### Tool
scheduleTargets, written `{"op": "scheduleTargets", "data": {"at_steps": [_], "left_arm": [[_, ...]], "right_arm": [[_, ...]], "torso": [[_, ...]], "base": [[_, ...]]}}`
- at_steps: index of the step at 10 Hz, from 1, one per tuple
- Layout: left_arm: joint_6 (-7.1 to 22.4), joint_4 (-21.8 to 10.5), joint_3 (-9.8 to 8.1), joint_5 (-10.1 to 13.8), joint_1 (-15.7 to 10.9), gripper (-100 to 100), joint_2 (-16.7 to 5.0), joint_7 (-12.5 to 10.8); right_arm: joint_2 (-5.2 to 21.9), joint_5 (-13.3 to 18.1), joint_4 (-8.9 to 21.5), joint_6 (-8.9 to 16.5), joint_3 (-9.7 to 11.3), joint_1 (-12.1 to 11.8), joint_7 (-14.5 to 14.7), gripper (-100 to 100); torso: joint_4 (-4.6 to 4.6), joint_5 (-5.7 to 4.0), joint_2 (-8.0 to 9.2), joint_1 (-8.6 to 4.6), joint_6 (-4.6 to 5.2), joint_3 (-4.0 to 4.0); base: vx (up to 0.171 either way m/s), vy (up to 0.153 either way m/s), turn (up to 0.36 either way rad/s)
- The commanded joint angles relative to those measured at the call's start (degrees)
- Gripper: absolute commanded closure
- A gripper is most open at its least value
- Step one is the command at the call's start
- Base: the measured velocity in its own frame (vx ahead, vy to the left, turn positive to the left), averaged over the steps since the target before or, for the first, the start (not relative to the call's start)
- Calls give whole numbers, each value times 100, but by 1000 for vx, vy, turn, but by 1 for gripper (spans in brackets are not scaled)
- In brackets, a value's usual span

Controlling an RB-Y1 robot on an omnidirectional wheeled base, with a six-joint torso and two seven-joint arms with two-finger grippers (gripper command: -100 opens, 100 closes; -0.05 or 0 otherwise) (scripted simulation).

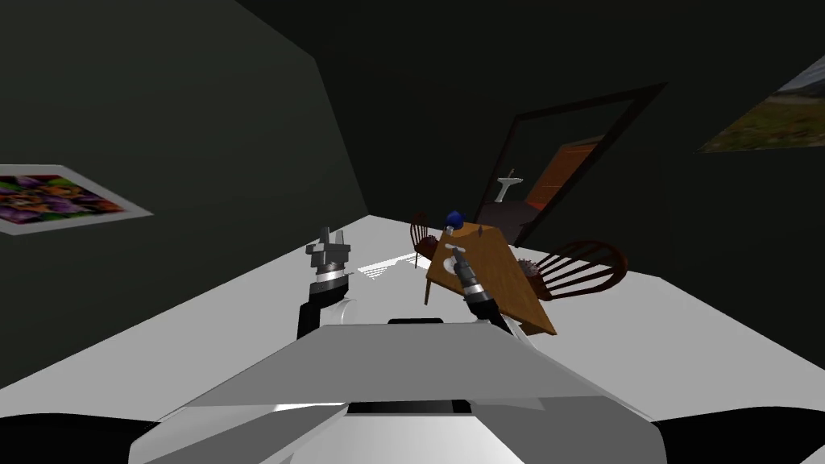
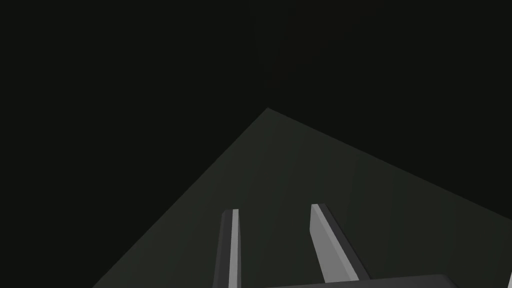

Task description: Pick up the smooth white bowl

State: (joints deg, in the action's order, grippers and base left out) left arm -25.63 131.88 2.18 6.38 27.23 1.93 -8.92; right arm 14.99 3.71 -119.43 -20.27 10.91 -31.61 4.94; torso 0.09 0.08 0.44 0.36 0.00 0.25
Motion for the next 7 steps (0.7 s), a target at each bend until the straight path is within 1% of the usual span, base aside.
{"op": "scheduleTargets", "data": {"at_steps": [1, 2, 3, 4, 5, 6, 7], "left_arm": [[0, 0, 0, 0, 0, 0, 0, 0], [0, 0, 0, 0, 0, 0, 0, 0], [0, 0, 0, 0, 0, 0, 0, 0], [0, 0, 0, 0, 0, 0, 0, 0], [0, 0, 0, 0, 1, 0, 0, 0], [0, 0, 0, 0, 0, 0, 0, 0], [0, 0, -1, 0, 1, 0, -1, 0]], "right_arm": [[170, 63, 112, 131, 34, 42, 49, -100], [367, 188, 357, 206, 121, 49, 148, -100], [558, 320, 495, 281, 209, 58, 257, -100], [568, 320, 590, 281, 209, 58, 257, -100], [771, 460, 783, 355, 298, 67, 373, -100], [771, 460, 897, 355, 298, 67, 373, -100], [977, 605, 1096, 427, 387, 78, 498, -100]], "torso": [[0, 0, 0, 0, 0, 0], [0, -1, -5, -6, 1, -2], [-1, -1, -7, -4, 0, -4], [0, 1, -5, 5, -1, -2], [-1, 0, -10, -7, 2, -5], [-2, -2, -12, -8, -1, -6], [-2, -2, -17, -14, 2, -9]], "base": [[-95, 83, 21], [-84, 92, 69], [-100, 117, 127], [-77, 83, 48], [-79, 84, 88], [-57, 65, 44], [-55, 66, 83]]}}
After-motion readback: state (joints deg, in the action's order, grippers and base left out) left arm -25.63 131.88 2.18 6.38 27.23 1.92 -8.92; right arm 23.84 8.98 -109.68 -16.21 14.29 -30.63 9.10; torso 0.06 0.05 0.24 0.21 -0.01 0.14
